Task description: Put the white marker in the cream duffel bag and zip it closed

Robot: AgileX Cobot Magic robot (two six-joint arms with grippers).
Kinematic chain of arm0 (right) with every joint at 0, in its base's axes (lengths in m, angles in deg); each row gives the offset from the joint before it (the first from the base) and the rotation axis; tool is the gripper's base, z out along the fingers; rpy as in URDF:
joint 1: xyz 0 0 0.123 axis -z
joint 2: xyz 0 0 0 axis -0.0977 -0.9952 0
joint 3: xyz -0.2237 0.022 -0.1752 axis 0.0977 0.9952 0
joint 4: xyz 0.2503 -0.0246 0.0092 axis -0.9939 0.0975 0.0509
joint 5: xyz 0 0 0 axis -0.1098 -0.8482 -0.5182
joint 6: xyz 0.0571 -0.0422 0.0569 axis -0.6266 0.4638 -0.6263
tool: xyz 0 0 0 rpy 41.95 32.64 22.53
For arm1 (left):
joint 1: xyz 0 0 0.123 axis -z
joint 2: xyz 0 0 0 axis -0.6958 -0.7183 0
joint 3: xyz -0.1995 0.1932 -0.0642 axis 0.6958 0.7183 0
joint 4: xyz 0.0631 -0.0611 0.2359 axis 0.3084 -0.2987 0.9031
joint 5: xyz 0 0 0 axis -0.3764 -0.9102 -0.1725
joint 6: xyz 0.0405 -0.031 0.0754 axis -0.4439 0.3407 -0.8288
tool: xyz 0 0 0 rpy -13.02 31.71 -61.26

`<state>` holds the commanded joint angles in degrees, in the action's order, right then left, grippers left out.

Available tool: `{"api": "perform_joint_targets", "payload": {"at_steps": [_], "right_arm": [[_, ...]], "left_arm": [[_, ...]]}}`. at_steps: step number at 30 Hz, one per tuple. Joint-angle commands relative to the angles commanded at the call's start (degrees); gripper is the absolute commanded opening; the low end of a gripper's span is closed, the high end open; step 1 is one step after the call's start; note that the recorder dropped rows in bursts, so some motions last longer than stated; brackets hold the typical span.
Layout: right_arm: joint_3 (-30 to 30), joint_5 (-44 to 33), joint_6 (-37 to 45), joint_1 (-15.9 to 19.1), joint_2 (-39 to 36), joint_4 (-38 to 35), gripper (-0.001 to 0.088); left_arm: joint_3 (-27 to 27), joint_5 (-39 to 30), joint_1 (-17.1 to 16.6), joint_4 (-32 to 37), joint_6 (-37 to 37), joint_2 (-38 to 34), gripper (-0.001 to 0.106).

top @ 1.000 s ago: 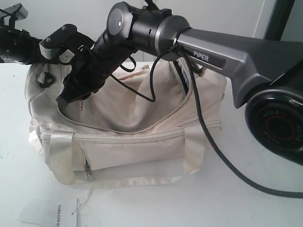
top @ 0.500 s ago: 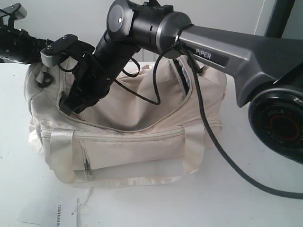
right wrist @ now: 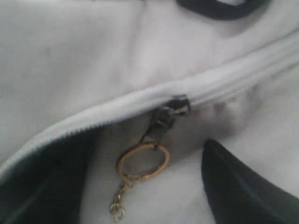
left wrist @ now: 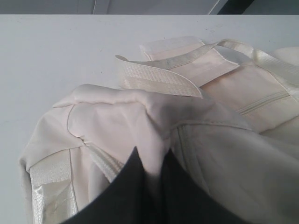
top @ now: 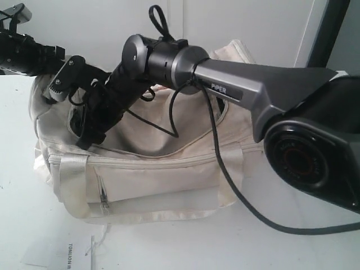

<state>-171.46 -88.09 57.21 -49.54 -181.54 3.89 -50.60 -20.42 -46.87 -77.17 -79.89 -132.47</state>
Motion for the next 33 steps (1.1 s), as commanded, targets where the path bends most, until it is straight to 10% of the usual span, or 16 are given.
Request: {"api": "perform_joint_targets", "payload": {"at_steps": [3,5,33], "right_arm": [[0.00,2.02,-1.60,0.00,-0.82,0.46,0.0453],[0.00,0.78,-4.11,0.00,-0.36,6.19,-0.0010],[-0.24,-18.85,-10.51,0.00,9.26,8.17,0.0000]], "left_arm": [[0.00,-0.13,0.00,0.00,0.00,0.00,0.000],[0.00,-0.13,0.00,0.00,0.00,0.00,0.000],[0.00,-0.33,0.00,0.00,0.00,0.00,0.000]]}}
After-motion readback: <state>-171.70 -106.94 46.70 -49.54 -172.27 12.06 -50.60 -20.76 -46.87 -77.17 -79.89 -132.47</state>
